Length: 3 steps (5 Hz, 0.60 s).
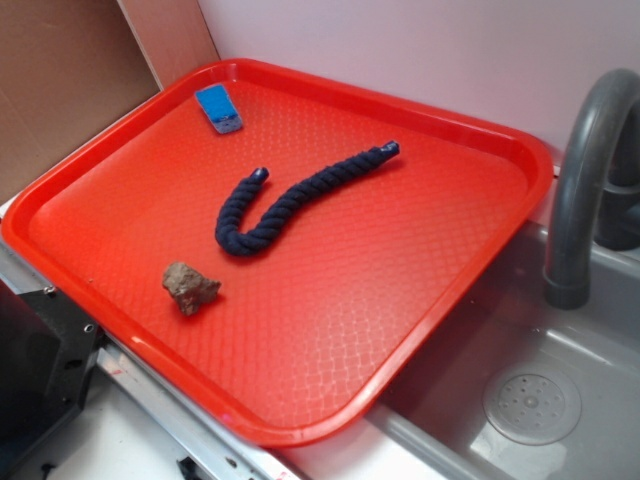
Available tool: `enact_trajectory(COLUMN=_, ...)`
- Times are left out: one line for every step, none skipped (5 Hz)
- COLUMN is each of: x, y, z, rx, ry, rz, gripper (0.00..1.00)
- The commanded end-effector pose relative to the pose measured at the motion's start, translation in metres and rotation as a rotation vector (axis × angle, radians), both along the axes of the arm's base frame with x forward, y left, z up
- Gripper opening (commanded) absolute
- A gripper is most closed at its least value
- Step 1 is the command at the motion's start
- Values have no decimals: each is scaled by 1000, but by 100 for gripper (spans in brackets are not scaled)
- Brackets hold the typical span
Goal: Grab the blue sponge.
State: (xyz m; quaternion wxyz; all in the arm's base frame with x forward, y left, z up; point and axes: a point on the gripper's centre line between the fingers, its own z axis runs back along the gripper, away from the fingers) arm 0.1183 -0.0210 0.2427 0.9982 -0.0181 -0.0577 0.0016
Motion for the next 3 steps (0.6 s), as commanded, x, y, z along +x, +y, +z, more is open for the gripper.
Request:
enact_trajectory(x=0, y=0, z=0, rx=0, ry=0, rz=0, gripper=100)
enact_trajectory(x=29, y=8, z=-1, rx=-2, ry=-63, rz=211, gripper=100)
enact_trajectory(x=59, y=24, z=-12, rx=-2, ry=-110, rz=461, gripper=100)
